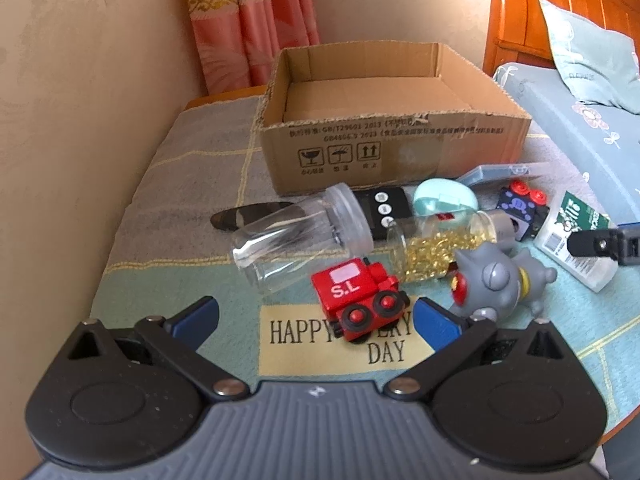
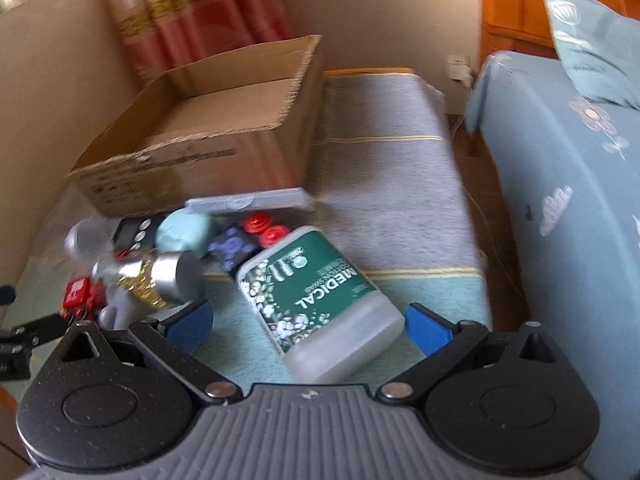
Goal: Organize rigid objects
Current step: 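Move left tool toward red S.L train while right tool approaches white MEDICAL bottle, then close left tool on red train while right tool closes on white bottle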
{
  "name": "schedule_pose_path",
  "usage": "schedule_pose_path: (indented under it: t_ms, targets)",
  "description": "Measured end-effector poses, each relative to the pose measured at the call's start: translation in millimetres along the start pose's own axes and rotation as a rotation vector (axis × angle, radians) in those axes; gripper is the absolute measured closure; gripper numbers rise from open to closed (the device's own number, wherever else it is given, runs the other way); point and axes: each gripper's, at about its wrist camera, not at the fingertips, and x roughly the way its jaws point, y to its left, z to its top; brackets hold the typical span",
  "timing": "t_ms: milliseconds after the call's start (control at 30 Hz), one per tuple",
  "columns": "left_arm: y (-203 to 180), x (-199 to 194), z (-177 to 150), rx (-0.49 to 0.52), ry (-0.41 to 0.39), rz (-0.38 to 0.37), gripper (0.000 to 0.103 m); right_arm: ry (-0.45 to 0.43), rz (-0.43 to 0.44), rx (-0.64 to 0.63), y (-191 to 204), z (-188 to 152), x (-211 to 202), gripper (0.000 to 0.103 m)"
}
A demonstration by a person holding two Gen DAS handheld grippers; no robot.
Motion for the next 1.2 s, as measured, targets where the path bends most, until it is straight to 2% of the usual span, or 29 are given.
schedule_pose_path:
  t_ms: [133, 267, 367, 533, 667, 733, 967, 1200]
  targets:
    - [4, 0, -1, -0.005, 0.003, 0.008, 0.001, 0.051, 0.033, -0.059, 9, -8, -4, 0.0]
    - [4, 0, -2, -0.005, 0.002, 0.006, 0.001, 0.15, 0.167, -0.072, 18, -24, -9, 0.0]
    - [5, 1, -1, -0.004, 0.0, 0.002, 0.001, 0.182, 0.232, -0.105, 26, -31, -13, 0.0]
    - [6, 7, 1, -0.01, -0.006, -0.012, 0.001, 0.099, 0.161, -0.21, 31, -17, -23, 0.0]
    - [3, 19, 9, -0.019, -0.007, -0.021, 0.001, 0.033, 0.182, -0.291, 34, 7, -21, 0.0]
    - [0, 27, 11, -0.02, 0.009, -0.05, 0.001, 0.024, 0.194, -0.329, 34, 17, -10, 0.0]
    - [0, 50, 3, -0.04, 0.073, -0.07, 0.001, 0.066, 0.263, -0.339, 30, 33, 20, 0.0]
    - [17, 41, -17, -0.037, 0.09, -0.059, 0.001, 0.127, 0.284, -0.32, 24, 17, 18, 0.0]
